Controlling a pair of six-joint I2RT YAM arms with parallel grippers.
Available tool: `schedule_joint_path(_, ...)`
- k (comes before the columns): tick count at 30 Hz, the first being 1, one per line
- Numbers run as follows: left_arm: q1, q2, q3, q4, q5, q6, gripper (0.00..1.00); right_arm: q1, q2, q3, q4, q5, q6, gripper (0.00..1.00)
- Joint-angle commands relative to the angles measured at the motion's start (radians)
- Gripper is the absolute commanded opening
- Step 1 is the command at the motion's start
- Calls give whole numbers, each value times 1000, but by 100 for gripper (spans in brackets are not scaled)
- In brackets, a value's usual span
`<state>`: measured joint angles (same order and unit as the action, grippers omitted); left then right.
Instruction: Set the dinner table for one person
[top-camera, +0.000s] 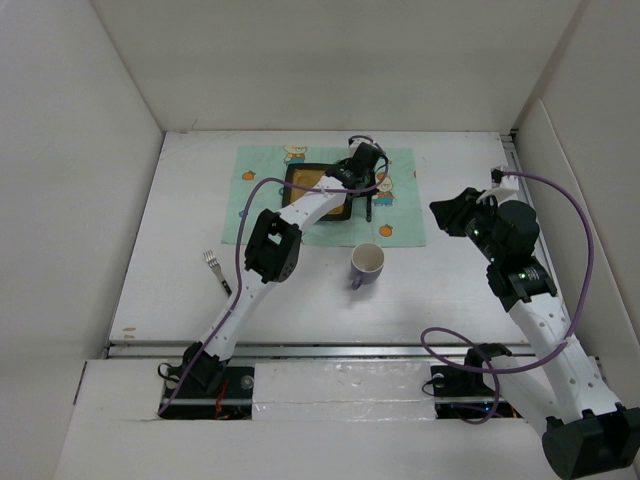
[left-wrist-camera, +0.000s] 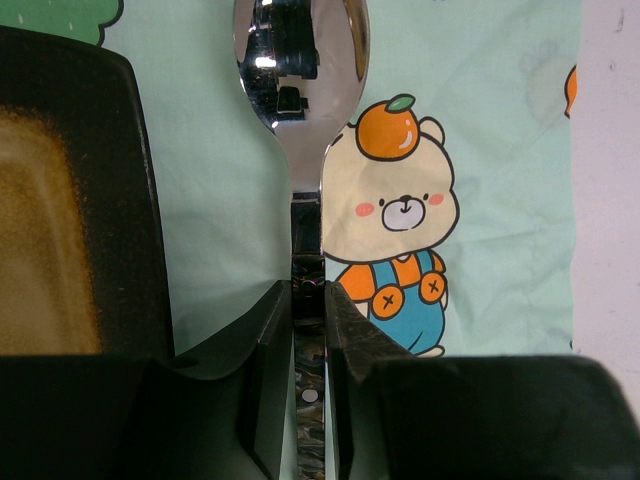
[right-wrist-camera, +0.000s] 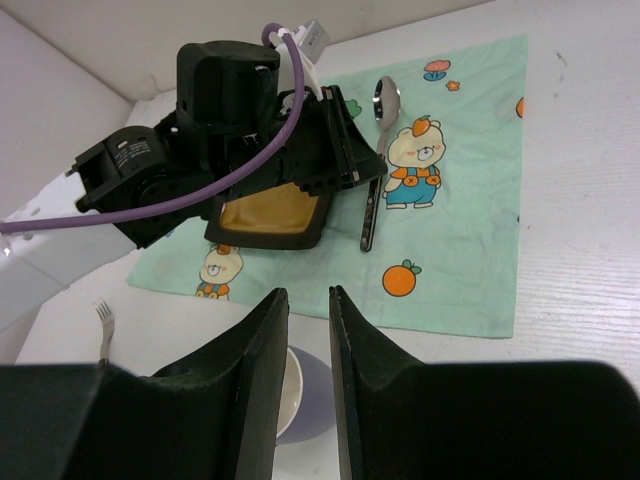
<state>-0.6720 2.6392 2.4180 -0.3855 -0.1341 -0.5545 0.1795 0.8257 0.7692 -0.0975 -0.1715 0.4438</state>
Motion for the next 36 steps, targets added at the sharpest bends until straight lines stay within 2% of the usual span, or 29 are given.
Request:
schedule_joint_path(1,2,-12,21,30,-4,-4,15,12,0,4,51,7,-16,29)
schedule_joint_path(4,2,-31,3,39,-13,-5,29,12,1,-1,53,7,-16,29)
schedule_joint_path(10,2,-88,-7,54,-30,-2,36,21,-3,-5,58,7,-16,29)
schedule_joint_path(13,12,-134,35,31,-33,2,36,21,-7,-5,58,9,-14,29)
schedule_joint_path(15,12,-224,15,42,-44,19,36,31,-14,-10,62,21,-13,29)
schedule_joint_path(16,12,-260,4,45,-50,39,35,31,-17,-13,65,27,-14,27)
schedule_joint_path(17,12,-344,-29,49,-80,48,34,40,-22,-18,77,33,-14,18)
schedule_joint_path(18,12,-398,-57,51,-93,57,32,49,-23,-33,85,46,-14,14)
schedule_joint_path(19,12,-451,-103,54,-108,71,31,49,-23,-37,88,55,-14,5)
schedule_joint_path(20,25,-584,-251,83,-117,74,29,63,-26,-45,88,67,-19,0)
schedule_joint_path(21,38,-666,-348,111,-119,74,20,63,-30,-57,88,94,-25,0)
schedule_joint_path(22,49,-738,-456,131,-121,68,16,77,-33,-62,88,104,-28,0)
schedule_joint_path(23,60,-889,-670,155,-134,53,14,87,-36,-67,88,112,-31,0)
schedule_joint_path(24,74,-962,-759,174,-136,42,6,87,-49,-74,117,115,-31,0)
schedule_joint_path(25,112,-1020,-846,168,-142,28,3,87,-59,-90,125,113,-28,0)
schedule_joint_path(26,136,-1141,-1001,136,-141,-2,0,98,-66,-96,139,110,-22,2)
schedule_joint_path(28,223,-1247,-1146,94,-133,-30,0,109,-91,-107,146,106,-20,8)
schedule_joint_path(29,260,-1341,-1272,74,-107,-36,0,109,-97,-108,148,101,-20,10)
schedule_joint_path(33,472,-1499,-1494,-68,-38,-50,0,127,-131,-107,143,79,-17,18)
schedule_joint_path(35,534,-1535,-1559,-143,-22,-39,13,141,-143,-108,151,89,-17,20)
schedule_joint_path(36,534,-1535,-1568,-174,-36,-45,25,156,-143,-108,150,96,-16,20)
